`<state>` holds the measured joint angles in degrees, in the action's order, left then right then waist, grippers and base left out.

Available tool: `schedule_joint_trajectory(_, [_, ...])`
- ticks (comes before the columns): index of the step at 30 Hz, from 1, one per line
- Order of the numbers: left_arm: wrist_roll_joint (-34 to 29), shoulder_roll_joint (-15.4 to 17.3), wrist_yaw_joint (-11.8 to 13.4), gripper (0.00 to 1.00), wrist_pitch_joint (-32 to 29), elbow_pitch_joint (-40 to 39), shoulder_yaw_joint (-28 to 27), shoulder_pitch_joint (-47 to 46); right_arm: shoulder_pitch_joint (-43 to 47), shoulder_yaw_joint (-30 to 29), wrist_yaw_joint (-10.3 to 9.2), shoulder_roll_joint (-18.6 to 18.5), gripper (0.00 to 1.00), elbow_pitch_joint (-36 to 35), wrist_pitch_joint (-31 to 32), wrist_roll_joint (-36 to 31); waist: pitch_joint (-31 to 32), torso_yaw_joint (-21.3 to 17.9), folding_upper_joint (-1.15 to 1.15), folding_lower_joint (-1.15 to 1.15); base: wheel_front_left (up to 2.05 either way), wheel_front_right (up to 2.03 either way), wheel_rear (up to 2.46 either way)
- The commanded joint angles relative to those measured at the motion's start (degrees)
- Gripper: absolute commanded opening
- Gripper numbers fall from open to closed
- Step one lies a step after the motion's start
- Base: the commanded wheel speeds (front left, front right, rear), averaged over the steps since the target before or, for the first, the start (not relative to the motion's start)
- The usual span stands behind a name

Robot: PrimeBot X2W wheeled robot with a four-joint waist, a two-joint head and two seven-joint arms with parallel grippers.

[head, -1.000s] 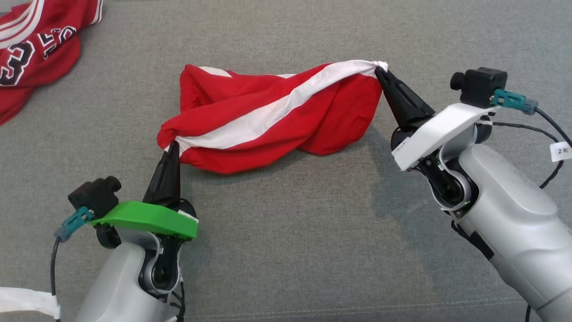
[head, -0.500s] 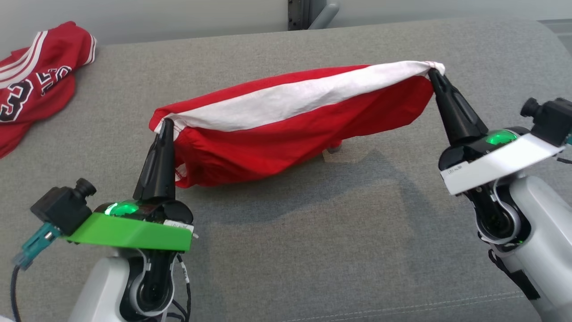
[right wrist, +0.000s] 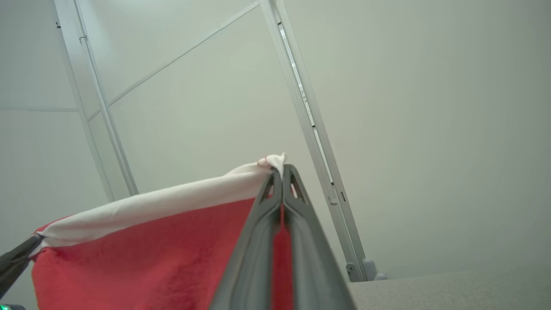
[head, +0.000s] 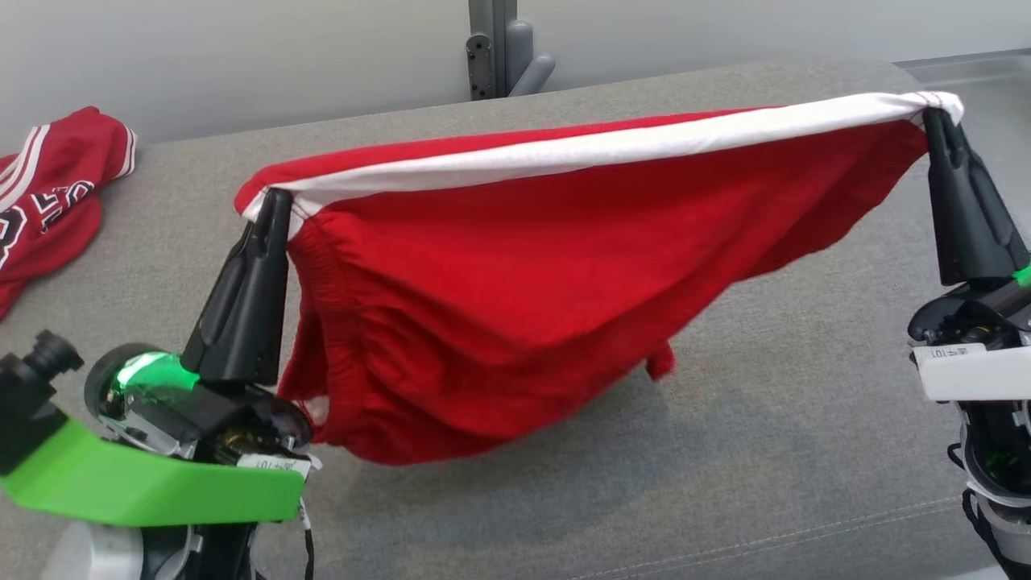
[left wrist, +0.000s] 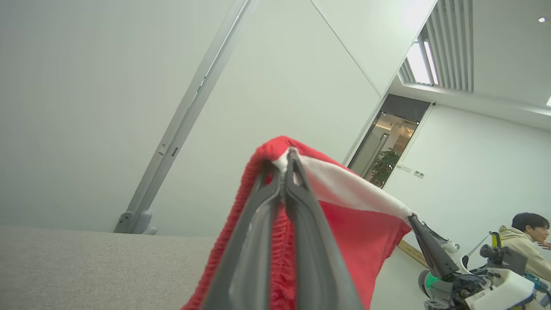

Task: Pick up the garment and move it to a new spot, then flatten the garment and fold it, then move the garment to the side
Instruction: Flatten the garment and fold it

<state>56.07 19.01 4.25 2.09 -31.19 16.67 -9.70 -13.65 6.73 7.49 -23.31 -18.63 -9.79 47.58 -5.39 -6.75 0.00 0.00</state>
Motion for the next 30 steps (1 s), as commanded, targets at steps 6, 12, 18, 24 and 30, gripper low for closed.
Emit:
schedule_joint_trajectory(6, [-0.31,1.93,0.54,0.0,-5.26,2.09,0.77,-8.46,-2.07,-1.6,0.0,3.4,0.0,-2.52,5.7,-1.17,-2.41,-0.4,0.0,0.0,0.0,0.0,0.0])
schedule_joint_trajectory(12, [-0.79,3.41,-0.67,0.0,-13.4,13.68,3.05,-23.63,-14.65,1.22,0.0,6.88,0.0,7.05,9.01,-1.21,-8.21,-1.85,0.0,0.0,0.0,0.0,0.0])
schedule_joint_trajectory(18, [-3.85,3.33,-0.32,0.0,-18.17,30.61,3.16,-43.34,-36.11,3.19,0.01,11.67,0.0,25.44,4.11,-5.14,-15.04,-5.79,0.0,0.0,0.0,0.0,0.0])
schedule_joint_trajectory(24, [-9.64,2.46,-2.47,0.0,-12.71,45.94,2.45,-61.13,-53.95,3.28,0.0,16.33,0.0,39.99,-3.62,-8.44,-19.81,-9.8,0.0,0.0,0.0,0.0,0.0])
schedule_joint_trajectory(30, [-12.69,3.73,-6.69,0.0,-9.07,56.88,4.16,-66.83,-56.78,7.24,0.0,19.1,0.0,42.99,-5.32,-6.6,-25.46,-11.92,0.0,0.0,0.0,0.0,0.0])
